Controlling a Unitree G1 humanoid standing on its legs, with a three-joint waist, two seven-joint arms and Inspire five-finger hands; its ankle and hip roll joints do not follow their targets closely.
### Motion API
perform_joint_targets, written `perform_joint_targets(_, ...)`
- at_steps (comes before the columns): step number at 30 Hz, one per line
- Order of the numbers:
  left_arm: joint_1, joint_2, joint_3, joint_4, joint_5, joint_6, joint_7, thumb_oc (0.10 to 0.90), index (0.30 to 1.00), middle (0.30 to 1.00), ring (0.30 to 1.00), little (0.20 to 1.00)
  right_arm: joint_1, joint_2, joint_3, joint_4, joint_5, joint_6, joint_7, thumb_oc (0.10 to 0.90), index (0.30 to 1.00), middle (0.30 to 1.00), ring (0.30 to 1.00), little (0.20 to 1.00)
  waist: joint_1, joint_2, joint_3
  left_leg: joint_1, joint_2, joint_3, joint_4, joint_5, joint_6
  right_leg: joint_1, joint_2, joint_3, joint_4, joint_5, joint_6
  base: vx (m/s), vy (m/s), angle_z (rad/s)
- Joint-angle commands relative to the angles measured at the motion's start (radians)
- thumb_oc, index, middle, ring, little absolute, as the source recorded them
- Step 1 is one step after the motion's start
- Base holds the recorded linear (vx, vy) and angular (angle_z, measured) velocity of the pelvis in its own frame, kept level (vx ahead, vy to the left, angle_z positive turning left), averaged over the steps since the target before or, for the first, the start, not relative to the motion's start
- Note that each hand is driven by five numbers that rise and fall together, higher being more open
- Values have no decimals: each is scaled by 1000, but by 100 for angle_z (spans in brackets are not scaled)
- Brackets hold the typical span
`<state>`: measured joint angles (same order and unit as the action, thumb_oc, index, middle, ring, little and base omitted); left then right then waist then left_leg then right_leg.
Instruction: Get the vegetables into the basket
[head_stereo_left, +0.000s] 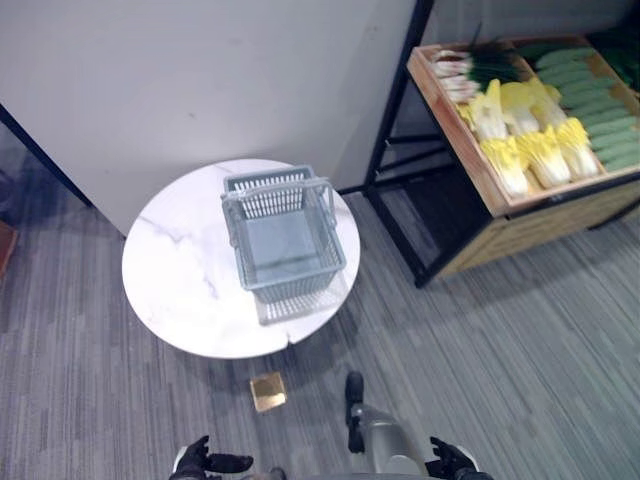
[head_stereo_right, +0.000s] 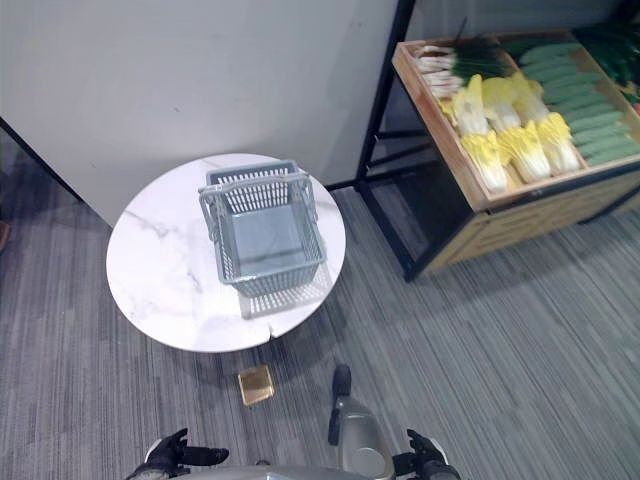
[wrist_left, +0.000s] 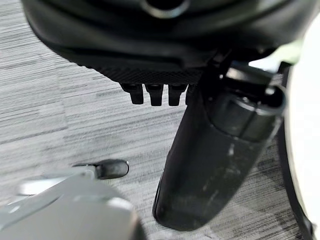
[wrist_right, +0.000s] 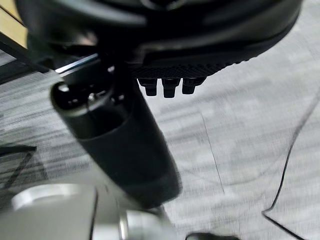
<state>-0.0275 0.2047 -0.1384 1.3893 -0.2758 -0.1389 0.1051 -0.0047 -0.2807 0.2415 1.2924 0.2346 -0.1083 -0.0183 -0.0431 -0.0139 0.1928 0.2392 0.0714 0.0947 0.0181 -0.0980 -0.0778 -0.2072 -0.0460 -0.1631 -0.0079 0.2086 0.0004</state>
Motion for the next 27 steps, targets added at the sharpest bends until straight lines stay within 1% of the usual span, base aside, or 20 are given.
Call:
perform_joint_targets(1, -36, 15, -1, 10, 22, -15, -1, 900, 1000, 1000, 1000, 1000, -39, -12, 4, -16, 32, -39, 5, 900, 1000, 1000, 1000, 1000, -23, -6, 31, -96, -2, 1, -53, 60, -11, 77, -67, 37, 35, -111, 148, 70, -173, -5)
perform_joint_targets(2, -35, 12, -4, 8, 21, -16, -1, 900, 1000, 1000, 1000, 1000, -40, -19, -2, -20, 47, -40, 5, 900, 1000, 1000, 1000, 1000, -27, 0, 31, -104, 12, -8, -27, 68, -21, 79, -58, 35, 45, -128, 137, 71, -185, -5)
perform_joint_targets(3, -39, 9, -8, 8, 18, -17, -1, 900, 1000, 1000, 1000, 1000, -43, -28, -9, -17, 52, -42, 2, 900, 1000, 1000, 1000, 1000, -27, 10, 33, -114, 21, -24, -13, 93, -32, 86, -49, 34, 52, -143, 125, 84, -229, 0)
perform_joint_targets(4, -42, 5, -11, 8, 17, -17, 0, 900, 1000, 1000, 1000, 1000, -46, -33, -11, -17, 54, -43, 0, 900, 1000, 1000, 1000, 1000, -30, 12, 33, -123, 21, -31, -5, 100, -36, 93, -47, 31, 47, -146, 119, 86, -238, 15)
perform_joint_targets(6, -49, -4, -22, -8, 5, -22, 0, 900, 1000, 1000, 1000, 1000, -41, -54, -5, -11, 38, -42, 2, 900, 1000, 1000, 1000, 1000, -29, 10, 34, -161, 12, -52, 110, 137, -68, 129, -43, 15, 16, -155, 100, 100, -209, 20)
perform_joint_targets(7, -51, -8, -27, -12, 4, -25, 5, 900, 1000, 1000, 1000, 1000, -38, -59, -12, 2, 36, -42, -6, 900, 1000, 1000, 1000, 1000, -30, 9, 39, -178, 39, -22, 91, 158, -68, 151, -51, 5, 4, -164, 101, 85, -77, 15)
perform_joint_targets(8, -52, -11, -35, -14, 6, -26, 7, 900, 1000, 1000, 1000, 1000, -36, -60, -16, 4, 36, -41, -9, 900, 1000, 1000, 1000, 1000, -32, 7, 40, -186, 56, -5, 71, 159, -67, 156, -60, 2, 1, -165, 106, 103, 43, 27)
perform_joint_targets(9, -55, -15, -43, -15, 10, -29, 15, 900, 1000, 1000, 1000, 1000, -35, -61, -21, 7, 38, -40, -14, 900, 1000, 1000, 1000, 1000, -30, 7, 36, -208, 81, 11, 17, 154, -69, 163, -75, 4, -1, -173, 118, 90, 91, 32)
perform_joint_targets(10, -56, -14, -45, -16, 14, -30, 19, 900, 1000, 1000, 1000, 1000, -35, -63, -22, 9, 37, -39, -16, 900, 1000, 1000, 1000, 1000, -28, 8, 33, -226, 98, 14, -16, 160, -72, 163, -84, 8, 0, -178, 124, 135, 171, 24)
perform_joint_targets(11, -58, -11, -49, -16, 17, -30, 24, 900, 1000, 1000, 1000, 1000, -34, -66, -26, 14, 30, -35, -22, 900, 1000, 1000, 1000, 1000, -25, 14, 32, -249, 123, 4, -55, 192, -81, 164, -92, 19, 10, -188, 130, 140, 190, 5)
perform_joint_targets(12, -63, -11, -54, -18, 23, -31, 29, 900, 1000, 1000, 1000, 1000, -37, -68, -28, 18, 23, -33, -27, 900, 1000, 1000, 1000, 1000, -21, 19, 30, -259, 126, -9, -65, 206, -84, 169, -94, 29, 15, -194, 134, 114, 157, -13)
perform_joint_targets(13, -63, -11, -54, -18, 23, -31, 29, 900, 1000, 1000, 1000, 1000, -37, -68, -29, 18, 23, -33, -27, 900, 1000, 1000, 1000, 1000, -21, 18, 31, -257, 126, -8, -65, 206, -84, 170, -95, 29, 16, -195, 134, 189, 272, -42)
perform_joint_targets(14, -63, -7, -47, -15, 19, -28, 26, 900, 1000, 1000, 1000, 1000, -33, -66, -37, 27, 12, -27, -23, 900, 1000, 1000, 1000, 1000, -20, 19, 23, -243, 115, -2, -67, 190, -77, 187, -107, 59, 20, -196, 142, 139, 208, -52)
perform_joint_targets(15, -63, -7, -47, -15, 19, -28, 26, 900, 1000, 1000, 1000, 1000, -33, -66, -37, 27, 12, -27, -23, 900, 1000, 1000, 1000, 1000, -19, 18, 24, -242, 115, -1, -67, 189, -77, 187, -108, 60, 19, -196, 142, 176, 289, -51)
perform_joint_targets(16, -63, -4, -47, -12, 28, -25, 25, 900, 1000, 1000, 1000, 1000, -27, -61, -41, 31, 8, -27, -25, 900, 1000, 1000, 1000, 1000, -21, 17, 19, -235, 106, 16, -78, 188, -73, 191, -117, 67, 14, -187, 149, 78, 170, -35)
perform_joint_targets(18, -63, 5, -44, -13, 37, -24, 28, 900, 1000, 1000, 1000, 1000, -26, -53, -44, 37, 0, -21, -25, 900, 1000, 1000, 1000, 1000, -19, 6, 12, -215, 86, 30, -94, 169, -59, 193, -133, 87, 4, -170, 162, 91, 249, -25)
perform_joint_targets(20, -68, 17, -44, -11, 50, -22, 28, 900, 1000, 1000, 1000, 1000, -35, -35, -40, 39, 1, -17, -24, 900, 1000, 1000, 1000, 1000, -13, -7, 10, -208, 57, 61, -105, 150, -39, 177, -158, 107, -1, -140, 185, 22, 261, -24)
perform_joint_targets(21, -68, 17, -44, -11, 50, -22, 28, 900, 1000, 1000, 1000, 1000, -35, -35, -40, 39, 1, -17, -24, 900, 1000, 1000, 1000, 1000, -13, -7, 10, -208, 57, 61, -105, 150, -39, 177, -158, 107, -1, -140, 185, -6, 200, -23)
perform_joint_targets(23, -68, 31, -31, 1, 48, -20, 27, 900, 1000, 1000, 1000, 1000, -42, -14, -27, 32, -1, -14, -20, 900, 1000, 1000, 1000, 1000, -10, -18, 7, -206, 41, 81, -105, 132, -25, 163, -176, 120, -3, -115, 202, 11, 176, -10)
perform_joint_targets(27, -54, 49, -4, 18, 33, -18, 20, 900, 1000, 1000, 1000, 1000, -49, 3, -23, 25, -1, -17, -22, 900, 1000, 1000, 1000, 1000, -5, -33, 3, -192, 42, 115, -105, 119, -20, 148, -175, 117, 0, -89, 214, 13, 110, -20)
